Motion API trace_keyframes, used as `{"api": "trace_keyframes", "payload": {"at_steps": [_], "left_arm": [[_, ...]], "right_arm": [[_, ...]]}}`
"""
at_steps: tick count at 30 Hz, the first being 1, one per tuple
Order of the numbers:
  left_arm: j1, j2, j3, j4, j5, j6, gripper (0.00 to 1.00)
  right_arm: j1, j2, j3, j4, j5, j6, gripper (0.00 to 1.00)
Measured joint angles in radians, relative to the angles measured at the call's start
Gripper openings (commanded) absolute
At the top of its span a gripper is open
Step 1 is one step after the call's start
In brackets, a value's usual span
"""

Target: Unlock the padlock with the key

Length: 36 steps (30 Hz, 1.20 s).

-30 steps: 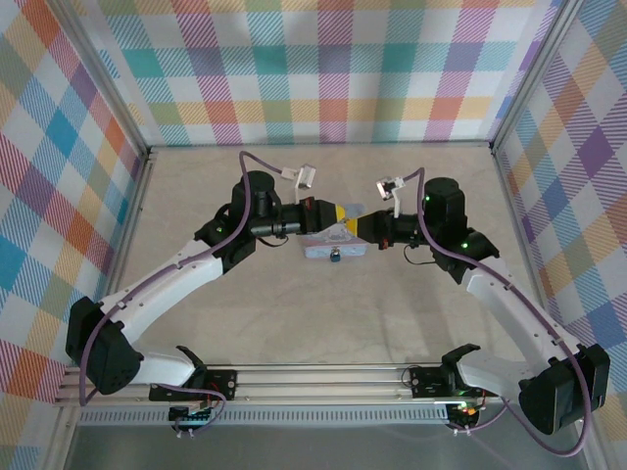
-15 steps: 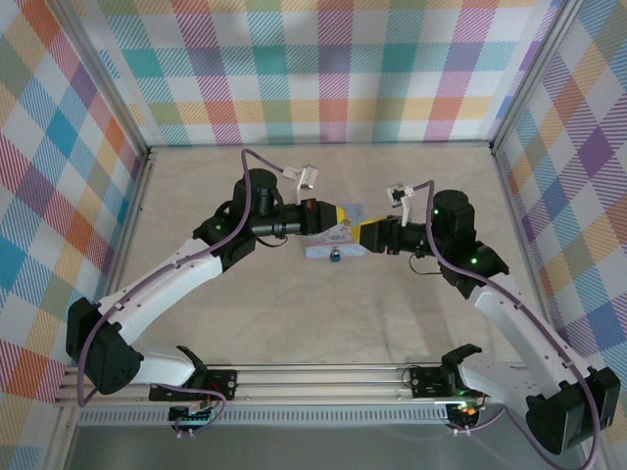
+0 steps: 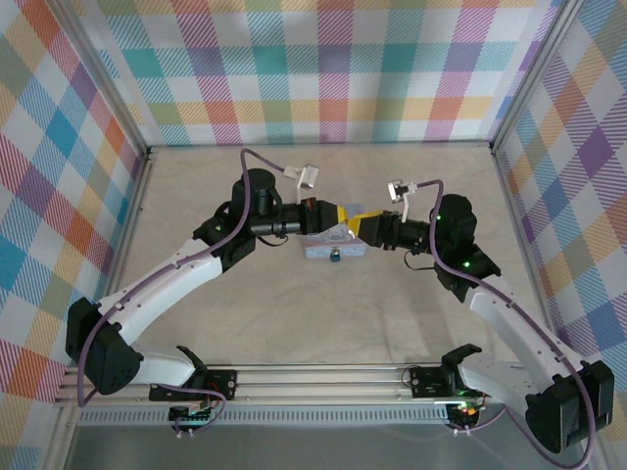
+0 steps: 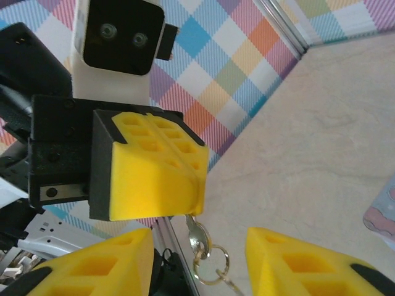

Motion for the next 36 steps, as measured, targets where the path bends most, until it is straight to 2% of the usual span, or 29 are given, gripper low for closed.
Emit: {"api": "trace_keyframes", "payload": {"at_steps": [7,12,14,19,22,26,30,31,32,36], "left_arm": [[0.0,0.0,-0.014,0.033,0.008,-0.026,0.0],[0.0,0.0,-0.016,0.054,0.01,-0.04,0.0],[0.0,-0.002,-0.016,0.056,0.01,-0.044,0.0],[0.0,-0.011,-0.016,0.058,0.008,-0.045,0.0],[0.0,-0.013,-0.017,0.057,0.006,-0.045,0.0],[0.0,-0.015,-0.017,0.058,0.006,-0.045,0.0],[0.0,-0.017,-0.019,0.058,0.005,-0.045,0.0],[0.0,-0.019,-0.023,0.058,0.003,-0.045,0.06],[0.0,-0.021,-0.025,0.057,0.002,-0.043,0.22],[0.003,-0.032,-0.026,0.027,-0.048,-0.044,0.42]], "right_arm": [[0.0,0.013,-0.005,0.074,-0.033,0.045,0.31],[0.0,0.026,-0.006,0.091,-0.036,0.06,0.3],[0.0,0.029,-0.008,0.091,-0.036,0.063,0.25],[0.0,0.031,-0.019,0.098,-0.036,0.063,0.24],[0.0,0.027,-0.024,0.101,-0.034,0.062,0.17],[0.0,0.011,-0.03,0.104,-0.032,0.058,0.0],[0.0,0.007,-0.032,0.104,-0.032,0.056,0.0],[0.0,0.006,-0.032,0.102,-0.032,0.055,0.0],[0.0,0.004,-0.033,0.096,-0.032,0.05,0.0],[0.0,-0.021,-0.028,0.013,0.01,-0.009,0.0]]}}
